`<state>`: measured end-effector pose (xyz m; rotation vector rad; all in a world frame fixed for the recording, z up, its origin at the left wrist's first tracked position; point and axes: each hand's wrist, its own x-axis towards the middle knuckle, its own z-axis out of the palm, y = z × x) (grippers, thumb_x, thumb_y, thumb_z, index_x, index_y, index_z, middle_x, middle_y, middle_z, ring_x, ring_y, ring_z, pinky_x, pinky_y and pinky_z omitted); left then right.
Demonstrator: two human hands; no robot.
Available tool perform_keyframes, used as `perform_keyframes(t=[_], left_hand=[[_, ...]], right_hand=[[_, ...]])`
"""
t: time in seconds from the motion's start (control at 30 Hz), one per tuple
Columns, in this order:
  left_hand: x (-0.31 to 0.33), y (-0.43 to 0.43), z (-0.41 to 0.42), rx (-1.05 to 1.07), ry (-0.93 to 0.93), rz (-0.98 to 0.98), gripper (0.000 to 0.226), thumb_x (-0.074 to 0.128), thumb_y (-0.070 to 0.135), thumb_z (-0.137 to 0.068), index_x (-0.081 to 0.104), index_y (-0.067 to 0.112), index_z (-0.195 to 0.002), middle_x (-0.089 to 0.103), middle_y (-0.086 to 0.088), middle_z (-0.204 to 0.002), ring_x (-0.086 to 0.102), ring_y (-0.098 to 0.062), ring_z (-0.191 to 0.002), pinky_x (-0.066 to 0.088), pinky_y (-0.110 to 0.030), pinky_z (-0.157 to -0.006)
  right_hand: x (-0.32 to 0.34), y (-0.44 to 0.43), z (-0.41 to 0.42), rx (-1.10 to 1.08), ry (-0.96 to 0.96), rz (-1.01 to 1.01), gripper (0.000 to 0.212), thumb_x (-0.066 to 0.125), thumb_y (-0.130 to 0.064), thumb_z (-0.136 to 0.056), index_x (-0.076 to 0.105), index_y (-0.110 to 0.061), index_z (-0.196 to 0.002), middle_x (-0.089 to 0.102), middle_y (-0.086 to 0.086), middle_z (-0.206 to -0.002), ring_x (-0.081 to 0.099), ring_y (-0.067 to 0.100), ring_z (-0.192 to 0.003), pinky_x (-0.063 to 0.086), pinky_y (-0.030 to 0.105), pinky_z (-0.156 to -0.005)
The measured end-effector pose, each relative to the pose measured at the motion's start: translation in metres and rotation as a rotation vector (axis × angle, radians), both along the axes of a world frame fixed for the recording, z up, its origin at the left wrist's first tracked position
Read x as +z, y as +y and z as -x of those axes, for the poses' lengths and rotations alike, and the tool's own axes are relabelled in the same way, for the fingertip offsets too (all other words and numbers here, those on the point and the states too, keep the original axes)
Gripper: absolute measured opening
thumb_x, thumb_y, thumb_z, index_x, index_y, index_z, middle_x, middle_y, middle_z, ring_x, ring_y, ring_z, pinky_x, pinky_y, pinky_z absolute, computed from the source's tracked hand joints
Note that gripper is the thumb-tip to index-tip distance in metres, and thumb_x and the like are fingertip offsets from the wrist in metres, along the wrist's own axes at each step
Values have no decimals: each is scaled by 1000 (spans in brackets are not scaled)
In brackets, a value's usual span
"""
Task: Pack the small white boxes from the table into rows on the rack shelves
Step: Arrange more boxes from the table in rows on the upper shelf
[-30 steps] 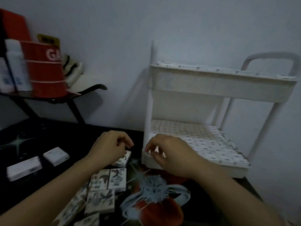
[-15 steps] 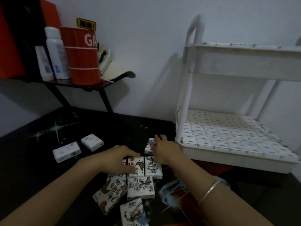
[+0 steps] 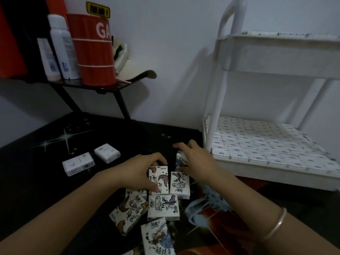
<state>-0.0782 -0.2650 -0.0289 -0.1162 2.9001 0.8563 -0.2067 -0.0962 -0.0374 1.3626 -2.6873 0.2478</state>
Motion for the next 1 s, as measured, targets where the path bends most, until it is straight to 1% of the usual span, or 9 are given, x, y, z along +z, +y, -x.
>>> perform_keyframes(t=[0.1,0.2,0.27,0.33,0.4,0.53,0.63,0.83,1.0], left_hand=[[2,2,1,-27,31,35,72,83,24,-71,46,46,-130,55,16,-111,60,2,-93,54,-22,-83],[3,0,4,-38,59,21,57,83,22,-70,53,41,-115,62,15,-99,62,5,-81,55,-18,-70],[6,-1,7,-7,83,12,50,84,25,-69,50,38,-104,66,14,-93,63,6,-76,53,-18,-64],[10,1,11,36,112,-7,48,86,29,-66,49,35,-97,67,12,-88,64,5,-75,53,-19,-63],[17,7,17,54,126,-49,48,87,32,-64,50,33,-95,70,9,-86,66,1,-74,57,-24,-65],[40,35,24,4,145,-238,52,89,36,-63,57,39,-105,72,1,-87,69,-10,-71,57,-27,-66],[63,68,29,-89,159,-322,37,88,32,-66,69,31,-98,74,0,-86,70,-11,-73,56,-26,-65],[114,141,44,-233,135,-406,33,85,28,-70,68,14,-94,74,1,-97,70,-17,-93,56,-28,-87],[166,197,67,-333,230,-470,43,83,37,-59,68,15,-93,75,2,-96,72,-18,-91,58,-31,-84]], right_hand=[[12,8,1,20,56,-55,45,71,-26,-82,47,-23,-119,54,2,-112,59,22,-88,41,30,-67],[18,24,0,11,54,5,38,69,-23,-80,40,-23,-104,59,-2,-96,53,18,-74,30,27,-55],[22,36,-2,16,-5,59,40,68,-23,-82,43,-25,-113,60,-4,-100,56,17,-79,35,27,-56],[29,51,-5,-1,-77,113,49,68,-25,-85,47,-27,-128,60,-4,-116,59,16,-98,46,30,-75],[38,69,-5,-41,-132,141,45,68,-29,-87,54,-26,-130,59,-2,-121,57,17,-110,45,30,-87],[59,110,-6,-94,-194,150,26,70,-32,-86,64,-26,-111,64,-7,-108,58,12,-100,46,28,-82],[73,140,-7,-132,-251,222,21,69,-28,-87,61,-24,-105,65,-6,-101,61,14,-95,50,36,-84],[107,206,-8,-213,-247,401,27,65,-27,-90,59,-26,-116,62,-11,-98,60,7,-94,51,36,-88],[142,261,-1,-243,-165,457,44,55,-23,-97,49,-35,-138,64,-19,-98,62,3,-93,51,34,-90]])
